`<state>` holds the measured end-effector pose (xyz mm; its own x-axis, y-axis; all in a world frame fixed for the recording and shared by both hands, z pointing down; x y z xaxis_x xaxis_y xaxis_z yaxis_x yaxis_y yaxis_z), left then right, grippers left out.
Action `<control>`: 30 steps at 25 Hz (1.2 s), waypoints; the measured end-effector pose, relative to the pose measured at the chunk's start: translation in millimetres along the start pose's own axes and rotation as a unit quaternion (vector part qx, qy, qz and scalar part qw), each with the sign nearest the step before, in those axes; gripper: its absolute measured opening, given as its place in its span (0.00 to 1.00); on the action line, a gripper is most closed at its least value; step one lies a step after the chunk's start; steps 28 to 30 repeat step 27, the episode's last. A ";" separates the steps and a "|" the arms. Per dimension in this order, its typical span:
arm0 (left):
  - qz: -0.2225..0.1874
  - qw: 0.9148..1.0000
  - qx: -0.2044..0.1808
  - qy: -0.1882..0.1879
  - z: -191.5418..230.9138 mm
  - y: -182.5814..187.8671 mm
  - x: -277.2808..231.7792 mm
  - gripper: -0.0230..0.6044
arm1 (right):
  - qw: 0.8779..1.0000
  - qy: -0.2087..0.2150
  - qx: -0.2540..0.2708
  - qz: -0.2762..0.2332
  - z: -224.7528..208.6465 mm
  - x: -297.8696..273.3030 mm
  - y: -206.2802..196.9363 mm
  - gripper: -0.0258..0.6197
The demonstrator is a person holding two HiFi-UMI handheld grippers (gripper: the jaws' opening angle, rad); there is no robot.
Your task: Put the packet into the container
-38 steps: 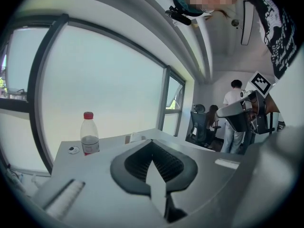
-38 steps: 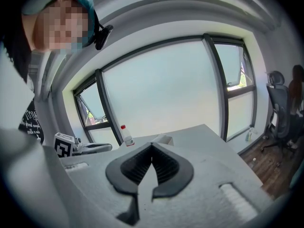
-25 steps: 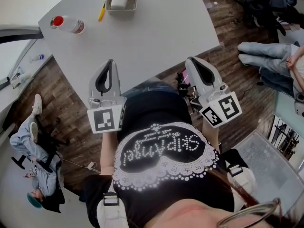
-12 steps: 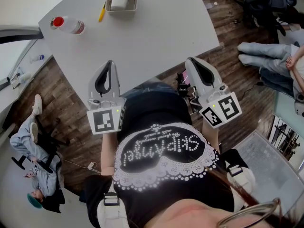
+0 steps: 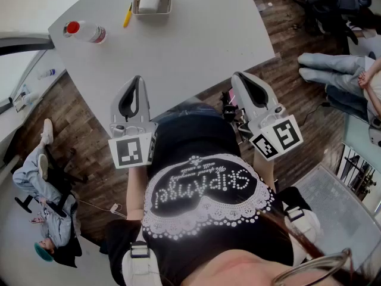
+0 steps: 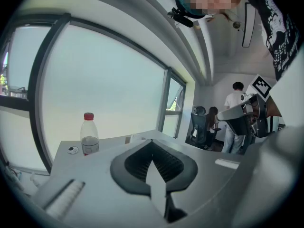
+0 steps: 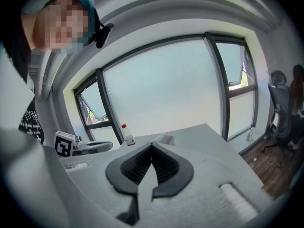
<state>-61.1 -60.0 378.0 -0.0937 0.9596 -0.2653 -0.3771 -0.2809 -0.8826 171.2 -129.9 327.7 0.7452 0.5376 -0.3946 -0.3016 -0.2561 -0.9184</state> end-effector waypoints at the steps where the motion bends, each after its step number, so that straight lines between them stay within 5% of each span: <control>1: 0.001 1.000 -0.001 0.000 -0.3 -0.4 0.4 0.04 | 1.000 0.001 0.001 0.001 0.2 0.3 -0.1 0.04; 30: -0.004 1.000 0.005 0.006 4.3 1.2 -1.2 0.04 | 1.000 0.018 0.005 -0.001 4.3 -5.4 5.0 0.04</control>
Point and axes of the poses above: the fingertips, and each gripper's own axes: x backward along the fingers, z to its left, y out of its top, the point moved 4 cm from there along x, backward along the fingers, and after that the axes turned 14 degrees about x, right-handed, at the moved point
